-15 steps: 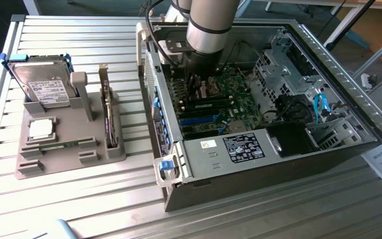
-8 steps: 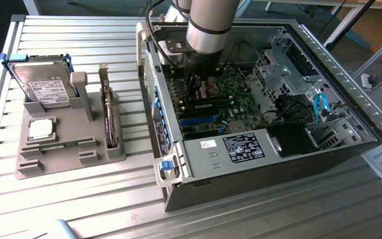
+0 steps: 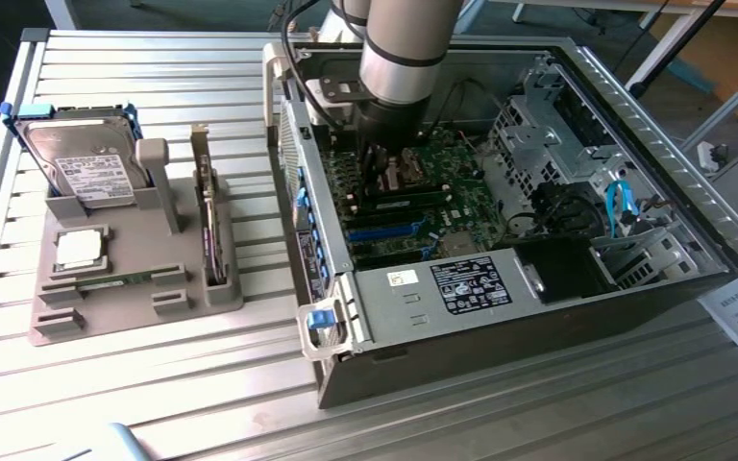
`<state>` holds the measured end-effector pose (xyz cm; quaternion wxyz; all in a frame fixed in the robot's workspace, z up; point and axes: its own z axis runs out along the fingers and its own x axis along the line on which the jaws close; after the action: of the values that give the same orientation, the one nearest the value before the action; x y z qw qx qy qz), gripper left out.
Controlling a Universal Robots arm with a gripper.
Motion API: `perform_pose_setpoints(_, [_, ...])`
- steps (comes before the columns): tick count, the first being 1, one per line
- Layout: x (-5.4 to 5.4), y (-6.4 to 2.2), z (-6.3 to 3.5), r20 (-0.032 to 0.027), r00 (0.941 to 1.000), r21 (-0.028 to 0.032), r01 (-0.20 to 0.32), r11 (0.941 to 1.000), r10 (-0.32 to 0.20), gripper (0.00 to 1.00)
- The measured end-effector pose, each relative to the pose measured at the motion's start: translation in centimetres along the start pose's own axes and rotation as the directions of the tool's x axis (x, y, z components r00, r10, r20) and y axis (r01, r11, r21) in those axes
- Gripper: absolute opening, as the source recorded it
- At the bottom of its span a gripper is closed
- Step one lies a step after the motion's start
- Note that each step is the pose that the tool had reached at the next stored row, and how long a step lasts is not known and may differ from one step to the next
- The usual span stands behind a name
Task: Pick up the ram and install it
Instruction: 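Press down the ram until it locks into place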
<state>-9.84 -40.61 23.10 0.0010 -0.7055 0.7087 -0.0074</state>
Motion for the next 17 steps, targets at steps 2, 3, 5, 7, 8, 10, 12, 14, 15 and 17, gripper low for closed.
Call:
perform_pose_setpoints(2, [0.0,0.0,0.06,0.0001,1.0,0.0,0.0,1.0,0.0,0.11])
perform_pose_setpoints(3, [0.0,0.0,0.07,0.0001,1.0,0.0,0.0,1.0,0.0,0.11])
perform_pose_setpoints(5, [0.0,0.0,0.1,-0.0001,1.0,-0.0001,0.0,1.0,0.0,0.11])
perform_pose_setpoints(7, [0.0,0.0,0.11,-0.0001,1.0,-0.0001,0.0,1.0,0.0,0.11])
perform_pose_setpoints(8, [0.0,0.0,0.12,-0.0001,1.0,0.0,0.0,1.0,0.0,0.11])
perform_pose_setpoints(10, [0.0,0.0,0.12,0.0001,1.0,0.0,0.0,1.0,0.0,0.11])
perform_pose_setpoints(12, [0.0,0.0,0.08,0.0004,1.0,0.0002,0.0,1.0,0.0,0.11])
perform_pose_setpoints(14, [0.0,-0.01,-0.05,0.0006,1.0,0.0004,0.0,1.0,0.0,0.11])
perform_pose_setpoints(15, [0.0,-0.01,-0.18,0.0003,1.0,0.0001,0.0,1.0,0.0,0.11])
perform_pose_setpoints(17, [0.01,-0.01,-0.36,0.0001,1.0,0.0001,0.0,1.0,0.0,0.11])
